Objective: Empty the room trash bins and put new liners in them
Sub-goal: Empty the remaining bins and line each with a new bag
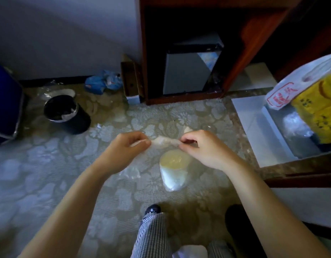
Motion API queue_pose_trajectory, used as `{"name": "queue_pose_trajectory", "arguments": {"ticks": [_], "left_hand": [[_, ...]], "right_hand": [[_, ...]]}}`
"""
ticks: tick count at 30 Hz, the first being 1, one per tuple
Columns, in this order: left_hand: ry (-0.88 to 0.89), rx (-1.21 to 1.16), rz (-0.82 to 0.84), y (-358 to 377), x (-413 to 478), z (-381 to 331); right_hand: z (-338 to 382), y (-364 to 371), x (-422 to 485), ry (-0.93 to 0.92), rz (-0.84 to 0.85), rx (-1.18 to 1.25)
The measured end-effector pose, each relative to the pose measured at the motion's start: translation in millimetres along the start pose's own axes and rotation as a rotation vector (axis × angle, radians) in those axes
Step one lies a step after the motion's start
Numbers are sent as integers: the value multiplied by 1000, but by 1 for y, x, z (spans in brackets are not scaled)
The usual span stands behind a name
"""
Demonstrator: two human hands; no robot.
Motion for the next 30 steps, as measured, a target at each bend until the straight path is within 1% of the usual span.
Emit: {"name": "queue_pose_trajectory", "arguments": {"ticks": [4, 9, 13, 17, 22, 30], "left_hand": [[60, 56, -118, -75, -20, -13], [28, 10, -331, -135, -39, -13], [-19, 11, -447, -171, -40, -15], [-59, 24, -574, -206, -29, -19], [-113, 8, -816, -241, -9, -23], [-200, -60, -1091, -297, -8, -22]], "right_hand": [[71, -10, 40, -97, -4, -15], [135, -20, 88, -259, 12, -87], [171, -34, 130, -375, 36, -104], [201, -46, 183, -519, 37, -173], [241, -60, 257, -695, 64, -241], [323, -53, 339, -921, 137, -269]]}}
Point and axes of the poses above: each hand's wrist, its own x-axis towards the middle knuckle, its own y-axis out of the palm, z = x × y, the point moved 1 cm from there along x, towards the middle knuckle, and after that the axes turned 10 degrees about -x, right-handed, at the moved point
